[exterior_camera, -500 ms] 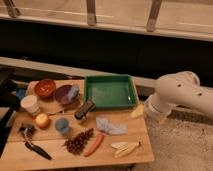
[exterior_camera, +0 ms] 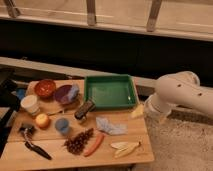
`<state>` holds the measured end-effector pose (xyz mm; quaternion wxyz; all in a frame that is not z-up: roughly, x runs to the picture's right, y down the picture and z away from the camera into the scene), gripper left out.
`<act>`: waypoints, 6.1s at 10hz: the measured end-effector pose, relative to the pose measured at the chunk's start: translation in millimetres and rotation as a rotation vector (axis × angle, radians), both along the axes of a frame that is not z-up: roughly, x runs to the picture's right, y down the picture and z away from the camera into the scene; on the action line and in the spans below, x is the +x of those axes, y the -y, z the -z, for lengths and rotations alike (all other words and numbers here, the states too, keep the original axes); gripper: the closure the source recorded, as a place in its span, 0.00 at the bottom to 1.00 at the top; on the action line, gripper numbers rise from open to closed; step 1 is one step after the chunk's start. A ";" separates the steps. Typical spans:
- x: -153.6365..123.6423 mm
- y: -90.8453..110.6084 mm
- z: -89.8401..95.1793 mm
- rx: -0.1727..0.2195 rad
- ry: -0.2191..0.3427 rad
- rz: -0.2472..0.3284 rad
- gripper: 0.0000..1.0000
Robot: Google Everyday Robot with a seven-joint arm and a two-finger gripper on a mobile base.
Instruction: Place towel in plastic cup
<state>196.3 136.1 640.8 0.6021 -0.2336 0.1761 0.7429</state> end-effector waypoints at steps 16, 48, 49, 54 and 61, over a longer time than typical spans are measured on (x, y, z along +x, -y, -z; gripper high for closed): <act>-0.2 1.2 0.5 0.003 0.005 0.004 0.22; -191.8 -81.2 -169.9 -0.223 0.149 0.137 0.71; -192.9 -79.3 -169.5 -0.215 0.150 0.136 0.81; -197.1 -50.1 -144.5 -0.125 0.210 0.123 1.00; -254.2 39.3 -14.7 0.090 0.601 0.216 1.00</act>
